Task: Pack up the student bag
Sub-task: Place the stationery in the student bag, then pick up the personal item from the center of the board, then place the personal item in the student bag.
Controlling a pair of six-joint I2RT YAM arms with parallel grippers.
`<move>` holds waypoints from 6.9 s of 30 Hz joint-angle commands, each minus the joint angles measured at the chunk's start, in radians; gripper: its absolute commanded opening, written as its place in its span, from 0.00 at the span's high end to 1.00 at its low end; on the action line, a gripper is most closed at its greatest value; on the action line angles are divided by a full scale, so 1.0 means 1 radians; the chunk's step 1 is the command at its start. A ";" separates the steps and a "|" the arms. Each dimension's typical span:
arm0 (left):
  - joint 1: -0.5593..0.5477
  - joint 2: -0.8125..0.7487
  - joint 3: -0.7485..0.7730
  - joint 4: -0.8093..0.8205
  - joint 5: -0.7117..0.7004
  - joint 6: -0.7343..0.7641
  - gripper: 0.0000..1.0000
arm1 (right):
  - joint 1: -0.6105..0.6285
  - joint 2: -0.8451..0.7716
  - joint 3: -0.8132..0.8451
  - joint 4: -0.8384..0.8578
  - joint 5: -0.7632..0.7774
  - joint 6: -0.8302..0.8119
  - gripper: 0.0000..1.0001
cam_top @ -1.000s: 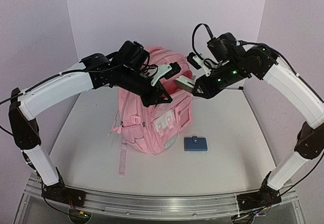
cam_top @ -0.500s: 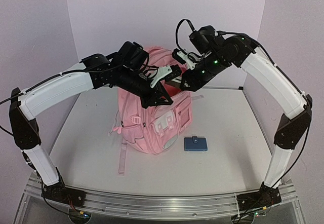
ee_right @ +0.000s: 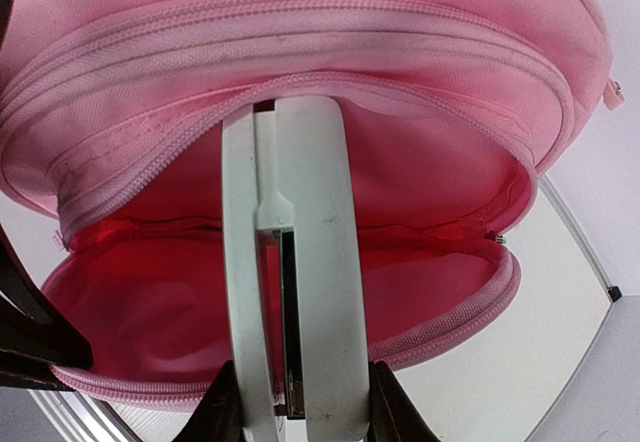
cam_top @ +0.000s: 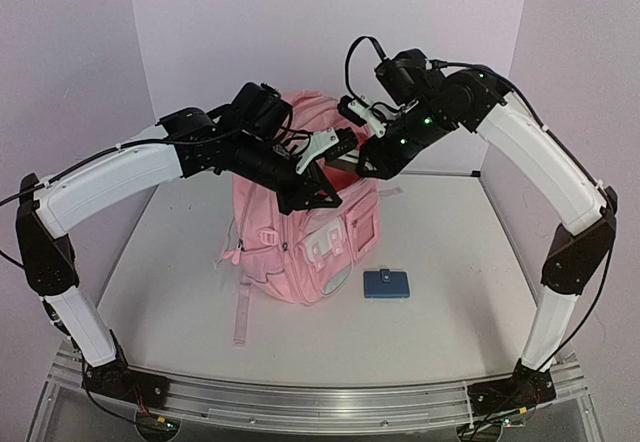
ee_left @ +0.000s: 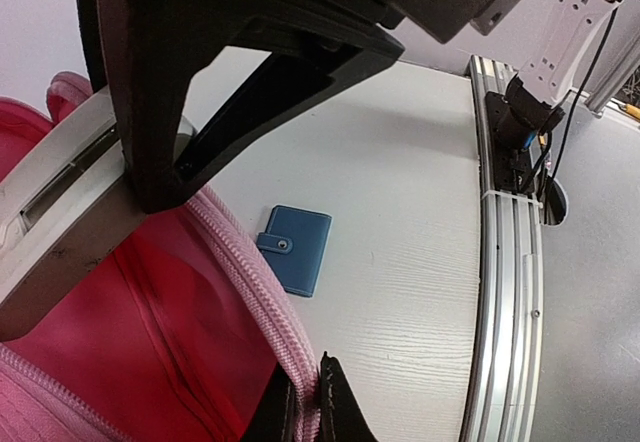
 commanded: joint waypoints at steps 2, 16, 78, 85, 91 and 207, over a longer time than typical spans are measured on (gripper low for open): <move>-0.018 -0.047 -0.009 0.019 0.067 0.021 1.00 | 0.004 -0.031 -0.023 -0.036 0.037 0.023 0.82; -0.018 -0.042 -0.001 -0.001 0.068 0.045 1.00 | 0.003 -0.077 -0.098 -0.066 0.011 0.036 0.73; 0.155 -0.261 -0.160 0.163 0.225 -0.461 0.30 | -0.276 -0.416 -1.550 1.114 -0.256 0.746 0.36; 0.161 -0.269 -0.160 0.160 0.231 -0.463 0.28 | -0.312 -0.319 -1.555 1.208 -0.289 0.739 0.52; 0.162 -0.272 -0.162 0.158 0.233 -0.463 0.26 | -0.334 -0.274 -1.582 1.208 -0.255 0.740 0.54; 0.195 0.161 0.446 -0.146 0.182 -0.221 1.00 | -0.296 -0.669 -0.933 0.949 -0.311 0.472 0.02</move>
